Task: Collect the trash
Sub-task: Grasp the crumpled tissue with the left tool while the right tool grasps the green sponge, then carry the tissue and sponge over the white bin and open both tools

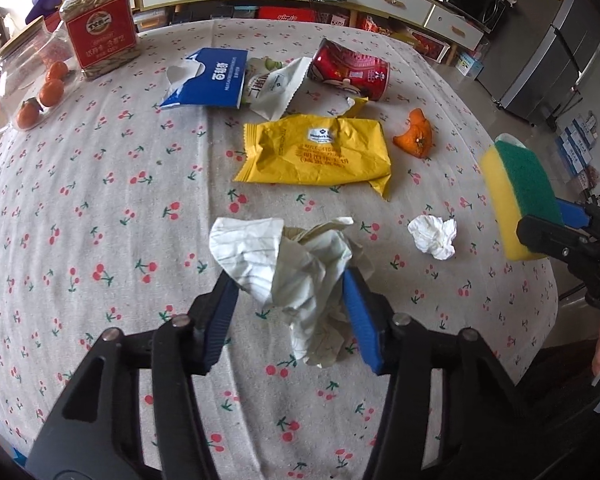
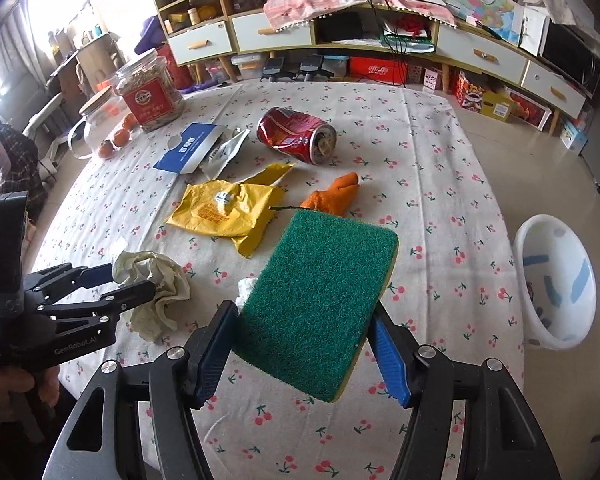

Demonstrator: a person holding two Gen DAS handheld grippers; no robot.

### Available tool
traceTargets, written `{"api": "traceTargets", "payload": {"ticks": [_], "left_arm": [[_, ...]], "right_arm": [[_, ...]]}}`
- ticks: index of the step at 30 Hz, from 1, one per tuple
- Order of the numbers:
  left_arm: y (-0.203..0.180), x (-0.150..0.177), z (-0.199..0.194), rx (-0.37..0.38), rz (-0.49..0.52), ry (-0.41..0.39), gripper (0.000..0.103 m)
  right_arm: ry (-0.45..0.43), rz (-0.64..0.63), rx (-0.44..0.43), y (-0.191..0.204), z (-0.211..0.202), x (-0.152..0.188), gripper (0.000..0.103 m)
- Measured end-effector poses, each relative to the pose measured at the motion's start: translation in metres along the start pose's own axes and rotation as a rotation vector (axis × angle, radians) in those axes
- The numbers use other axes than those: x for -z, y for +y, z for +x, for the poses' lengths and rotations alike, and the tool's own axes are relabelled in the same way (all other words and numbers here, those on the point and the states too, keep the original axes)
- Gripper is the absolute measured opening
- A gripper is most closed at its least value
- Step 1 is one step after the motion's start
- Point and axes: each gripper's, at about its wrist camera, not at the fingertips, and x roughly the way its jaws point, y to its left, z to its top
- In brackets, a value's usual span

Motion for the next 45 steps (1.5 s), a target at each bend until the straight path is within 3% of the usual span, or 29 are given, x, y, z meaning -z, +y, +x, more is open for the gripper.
{"api": "traceTargets", "payload": {"ticks": [2,8,27,34,45], "left_arm": [[-0.002,-0.001,0.001,-0.005,0.010,-0.002,0.038],[-0.003,-0.006,0.000,-0.009,0.003,-0.022,0.027],[-0.019,-0.025,-0.040,0.044,-0.020,-0.138,0.024],[-0.051,-0.037,-0.036,0.037,0.051,-0.142,0.024],[-0.117,-0.059,-0.010,0.105,0.108,-0.101,0.024]], "right_arm": [[0.003,0.012,0.002,-0.006,-0.001,0.002,0.066],[0.002,0.036,0.009,-0.020,-0.004,0.006,0.066],[-0.040,0.135,-0.001,-0.080,-0.033,0.007,0.066],[-0.070,0.223,0.030,-0.132,-0.049,0.002,0.066],[-0.059,0.397,0.080,-0.228,-0.054,0.008,0.066]]}}
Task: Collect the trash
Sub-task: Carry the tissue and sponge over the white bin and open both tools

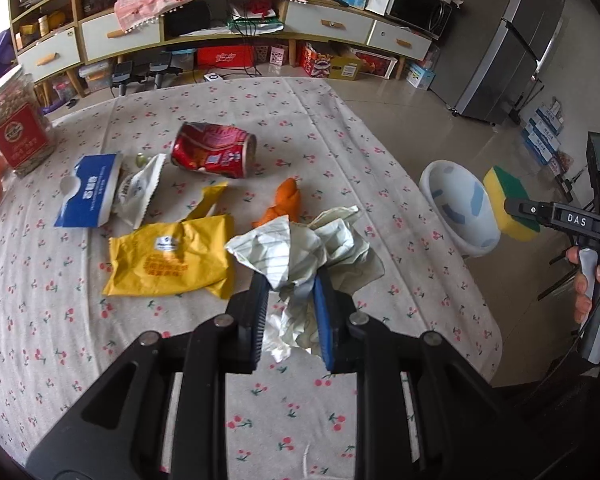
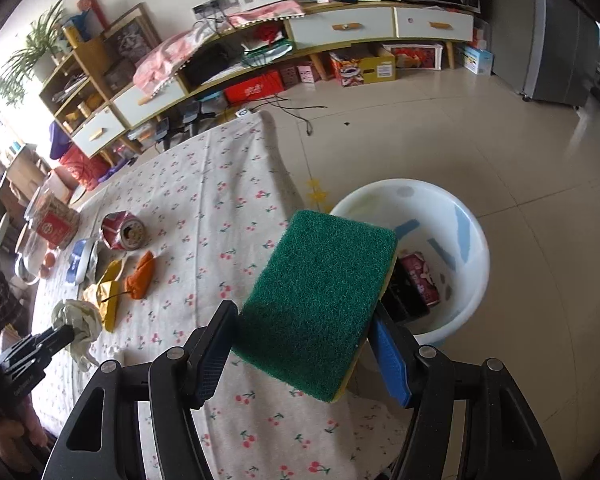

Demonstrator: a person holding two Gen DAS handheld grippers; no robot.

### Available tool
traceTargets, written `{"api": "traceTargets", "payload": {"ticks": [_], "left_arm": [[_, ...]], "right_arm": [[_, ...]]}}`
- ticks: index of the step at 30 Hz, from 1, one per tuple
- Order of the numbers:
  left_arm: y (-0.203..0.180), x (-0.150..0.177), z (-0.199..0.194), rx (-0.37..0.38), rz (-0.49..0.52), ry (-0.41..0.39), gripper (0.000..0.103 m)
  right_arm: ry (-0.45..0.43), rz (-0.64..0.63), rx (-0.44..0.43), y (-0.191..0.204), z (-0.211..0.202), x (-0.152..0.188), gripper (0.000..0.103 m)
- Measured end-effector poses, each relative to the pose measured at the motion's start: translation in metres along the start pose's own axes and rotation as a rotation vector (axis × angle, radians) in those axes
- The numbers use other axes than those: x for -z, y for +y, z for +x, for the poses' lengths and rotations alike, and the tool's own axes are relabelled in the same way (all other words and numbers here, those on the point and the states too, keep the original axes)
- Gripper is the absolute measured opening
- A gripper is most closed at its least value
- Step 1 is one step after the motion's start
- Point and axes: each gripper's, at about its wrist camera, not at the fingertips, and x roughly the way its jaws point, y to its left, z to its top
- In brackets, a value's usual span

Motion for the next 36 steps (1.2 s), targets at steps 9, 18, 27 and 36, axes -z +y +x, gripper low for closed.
{"api": "traceTargets", "payload": {"ticks": [9,18,27,36], "left_arm": [[-0.060,-0.024,0.027,0.058,0.071,0.022,0.024],[-0.104,-0.040,0.047,0.110,0.109,0.042,0.024],[-0.150,-0.053,0.070,0.171,0.162,0.064,0.024],[-0.194,-0.064,0.099,0.210,0.209,0.081,0.025]], "right_arm": [[0.028,0.099,0.059,-0.059,0.020,-0.012,0.067],[0.023,0.133,0.084,-0.079,0.029,-0.018,0.078],[-0.011,0.176,0.108,-0.102,0.001,-0.006,0.079],[-0.037,0.261,0.111,-0.129,-0.023,0.010,0.079]]}}
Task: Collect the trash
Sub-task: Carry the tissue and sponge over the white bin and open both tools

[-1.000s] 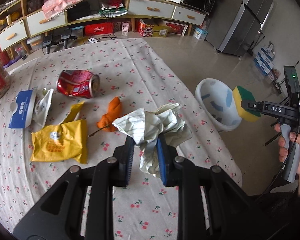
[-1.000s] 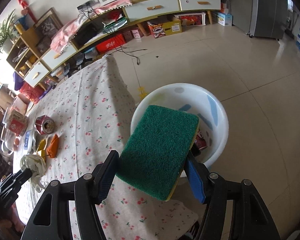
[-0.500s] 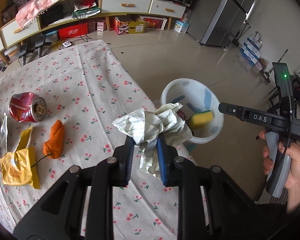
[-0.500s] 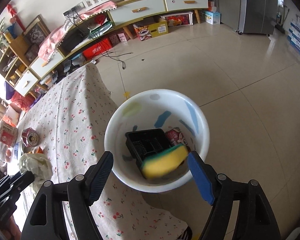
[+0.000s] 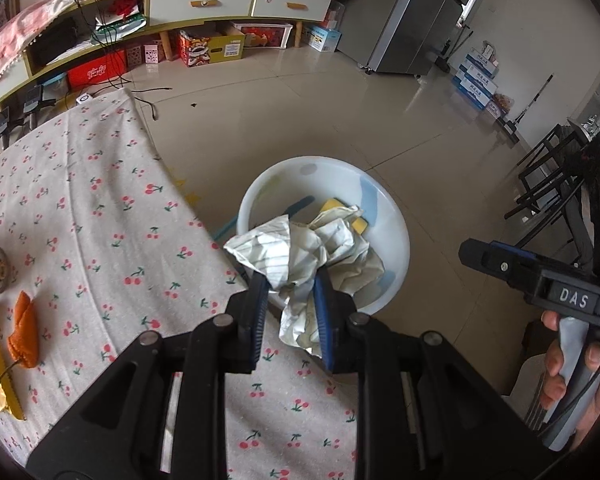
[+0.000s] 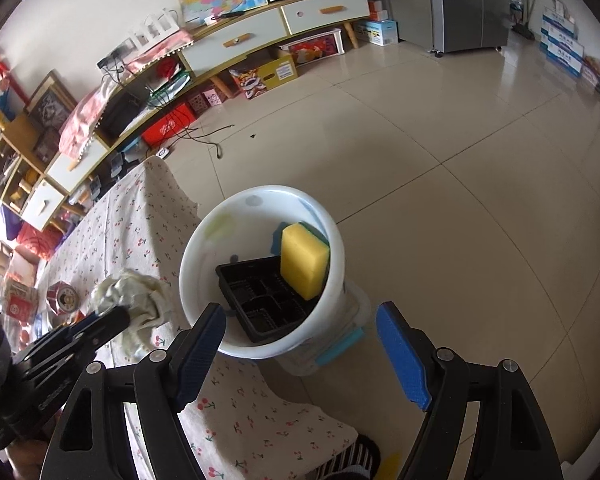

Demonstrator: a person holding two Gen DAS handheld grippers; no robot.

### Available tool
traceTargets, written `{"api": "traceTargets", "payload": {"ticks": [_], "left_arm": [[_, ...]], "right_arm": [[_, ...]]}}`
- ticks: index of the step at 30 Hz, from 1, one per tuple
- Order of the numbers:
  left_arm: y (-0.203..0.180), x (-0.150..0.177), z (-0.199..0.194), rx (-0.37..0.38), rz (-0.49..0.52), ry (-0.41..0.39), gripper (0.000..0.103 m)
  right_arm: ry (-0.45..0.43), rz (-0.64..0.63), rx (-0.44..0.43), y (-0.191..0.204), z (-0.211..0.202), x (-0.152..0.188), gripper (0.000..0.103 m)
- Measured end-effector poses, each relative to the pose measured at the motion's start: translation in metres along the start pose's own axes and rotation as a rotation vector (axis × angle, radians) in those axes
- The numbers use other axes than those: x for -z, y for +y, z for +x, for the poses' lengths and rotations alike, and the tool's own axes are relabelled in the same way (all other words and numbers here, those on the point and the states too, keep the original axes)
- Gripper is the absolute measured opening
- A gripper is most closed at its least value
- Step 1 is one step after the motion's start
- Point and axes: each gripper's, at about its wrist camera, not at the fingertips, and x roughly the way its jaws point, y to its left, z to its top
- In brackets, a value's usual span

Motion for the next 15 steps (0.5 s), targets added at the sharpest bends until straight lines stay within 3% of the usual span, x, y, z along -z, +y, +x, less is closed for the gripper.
{"api": "traceTargets", "payload": {"ticks": [6,9,14,15], "left_arm": [[-0.012,-0.009,0.017,0.011,0.023,-0.021,0.025],[-0.014,-0.007,0.018,0.007,0.044,-0.041,0.033],[-0.010,-0.004,0.011,-0.028,0.040,-0.055,0.064],[-0.008,-0.003,0.007,-0.038,0.038,-0.062,0.067]], "right_arm": [[-0.012,-0.010,0.020,-0.003,-0.008,0.006,0.080],[-0.020,0.004,0.017,-0.008,-0.011,0.006,0.080],[-0.033,0.029,0.014,-0.012,-0.014,0.006,0.080],[-0.034,0.029,0.014,-0.012,-0.014,0.006,0.080]]}}
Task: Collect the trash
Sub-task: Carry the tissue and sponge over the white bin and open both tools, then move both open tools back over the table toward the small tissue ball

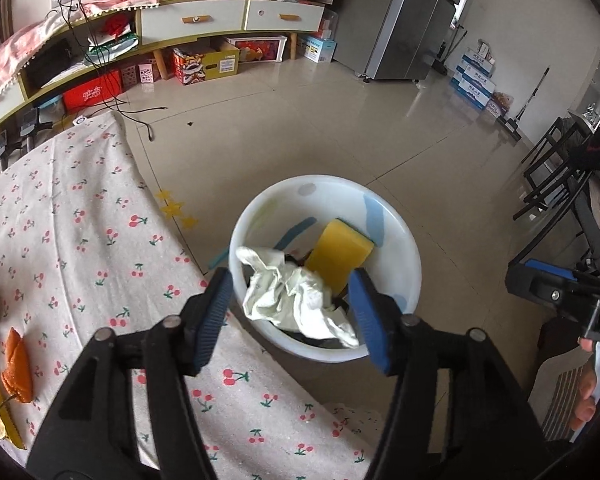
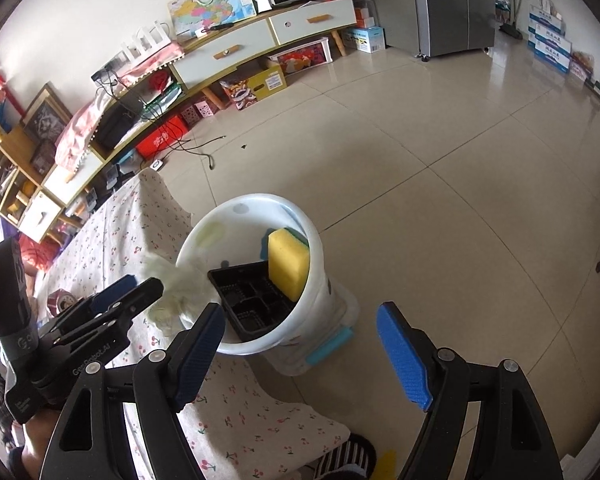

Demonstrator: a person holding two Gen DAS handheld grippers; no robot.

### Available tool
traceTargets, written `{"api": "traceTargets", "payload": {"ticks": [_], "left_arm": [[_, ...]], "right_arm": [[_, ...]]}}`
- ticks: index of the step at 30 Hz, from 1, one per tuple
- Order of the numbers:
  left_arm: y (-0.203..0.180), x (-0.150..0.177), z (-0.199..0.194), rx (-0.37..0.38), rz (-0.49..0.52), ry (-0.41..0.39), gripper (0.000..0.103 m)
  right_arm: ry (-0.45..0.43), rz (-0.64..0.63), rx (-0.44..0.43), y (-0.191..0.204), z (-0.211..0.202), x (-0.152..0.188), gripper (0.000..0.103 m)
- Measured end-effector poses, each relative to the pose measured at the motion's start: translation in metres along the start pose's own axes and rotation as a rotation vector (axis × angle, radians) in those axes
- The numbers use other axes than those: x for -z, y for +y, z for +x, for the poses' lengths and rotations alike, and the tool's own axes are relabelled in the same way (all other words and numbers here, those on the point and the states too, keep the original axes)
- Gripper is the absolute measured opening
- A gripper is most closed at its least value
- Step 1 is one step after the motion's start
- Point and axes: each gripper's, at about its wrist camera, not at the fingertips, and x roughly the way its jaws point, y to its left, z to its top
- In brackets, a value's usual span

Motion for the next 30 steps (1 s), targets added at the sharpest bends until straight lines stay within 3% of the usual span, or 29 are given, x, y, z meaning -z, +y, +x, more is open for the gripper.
{"api": "traceTargets", "payload": {"ticks": [12,30], "left_arm": [[0.047,0.021,-0.041,-0.059,-0.084,-0.011,0.081],[0.144,0.078,-0.121,-0.192,-0.192,-0.029,0.099]], "right_arm": [[-0.016,-0.051,-0.033,0.028,-0.007,0.000,0.081],[-0.015,-0.250,-0.058,0.127,-0.009,0.028,0.086]]}}
